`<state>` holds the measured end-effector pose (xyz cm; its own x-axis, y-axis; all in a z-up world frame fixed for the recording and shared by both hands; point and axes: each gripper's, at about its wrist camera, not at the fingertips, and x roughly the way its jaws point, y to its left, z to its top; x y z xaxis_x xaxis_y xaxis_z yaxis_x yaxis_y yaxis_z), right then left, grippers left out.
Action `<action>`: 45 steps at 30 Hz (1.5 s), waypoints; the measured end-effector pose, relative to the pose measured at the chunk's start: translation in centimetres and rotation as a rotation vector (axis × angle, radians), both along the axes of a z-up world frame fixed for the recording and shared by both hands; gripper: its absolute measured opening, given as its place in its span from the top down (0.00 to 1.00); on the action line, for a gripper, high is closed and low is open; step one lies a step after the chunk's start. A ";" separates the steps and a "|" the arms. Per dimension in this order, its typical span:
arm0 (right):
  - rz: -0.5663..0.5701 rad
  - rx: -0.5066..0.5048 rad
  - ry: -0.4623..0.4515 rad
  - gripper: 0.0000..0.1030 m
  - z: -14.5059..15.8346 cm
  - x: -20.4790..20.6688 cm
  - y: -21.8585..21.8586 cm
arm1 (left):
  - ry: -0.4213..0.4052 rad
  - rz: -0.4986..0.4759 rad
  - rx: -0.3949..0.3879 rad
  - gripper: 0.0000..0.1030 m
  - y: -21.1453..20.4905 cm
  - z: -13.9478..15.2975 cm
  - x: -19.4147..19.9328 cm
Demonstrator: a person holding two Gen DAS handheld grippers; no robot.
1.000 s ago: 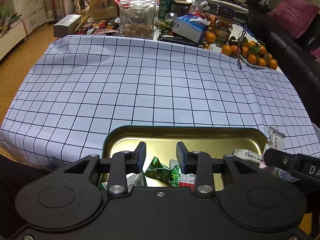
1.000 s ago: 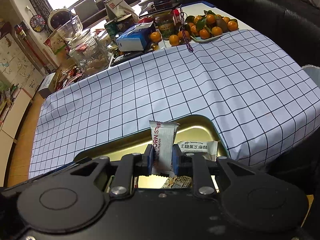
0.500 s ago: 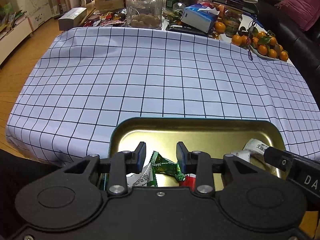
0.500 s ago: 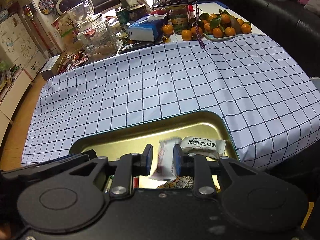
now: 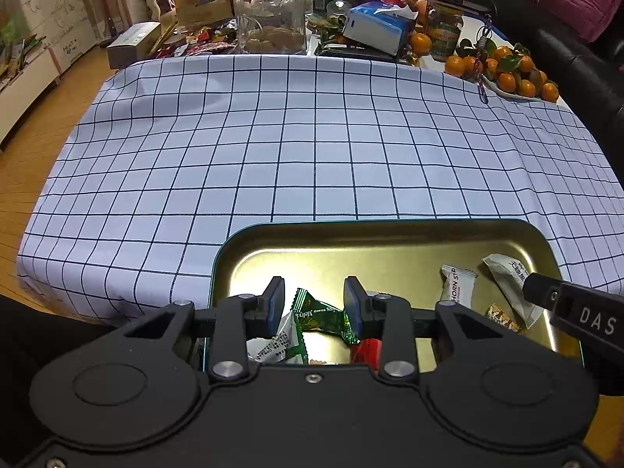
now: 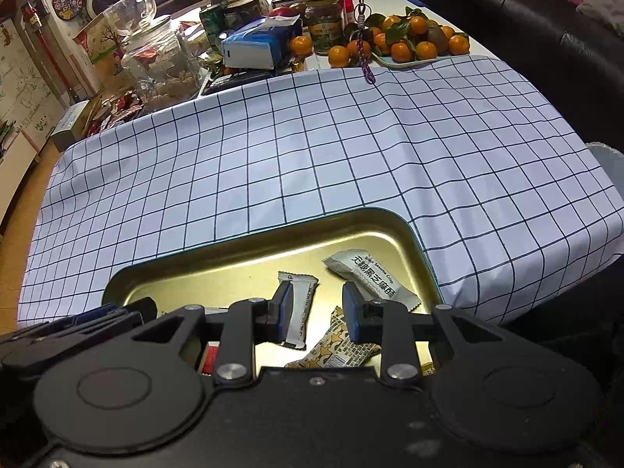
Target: Organize snacks
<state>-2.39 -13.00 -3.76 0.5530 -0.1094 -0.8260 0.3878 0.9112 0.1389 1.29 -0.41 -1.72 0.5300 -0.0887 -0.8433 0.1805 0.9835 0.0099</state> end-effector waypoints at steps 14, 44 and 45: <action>-0.044 -0.042 0.078 0.71 -1.0 -0.3 -1.5 | 0.022 0.026 0.012 0.58 0.4 -0.1 -0.7; -0.025 -0.053 0.122 0.71 -1.5 0.1 -1.0 | 0.027 0.006 0.017 0.58 0.2 -0.3 -0.8; -0.024 -0.053 0.122 0.71 -1.5 0.1 -1.0 | 0.029 0.007 0.015 0.58 0.3 -0.3 -0.7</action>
<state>-2.28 -14.01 -5.30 0.4451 -0.1665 -0.8799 0.4206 0.9063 0.0412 0.56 -0.15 -1.99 0.5061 -0.0723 -0.8594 0.1740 0.9845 0.0197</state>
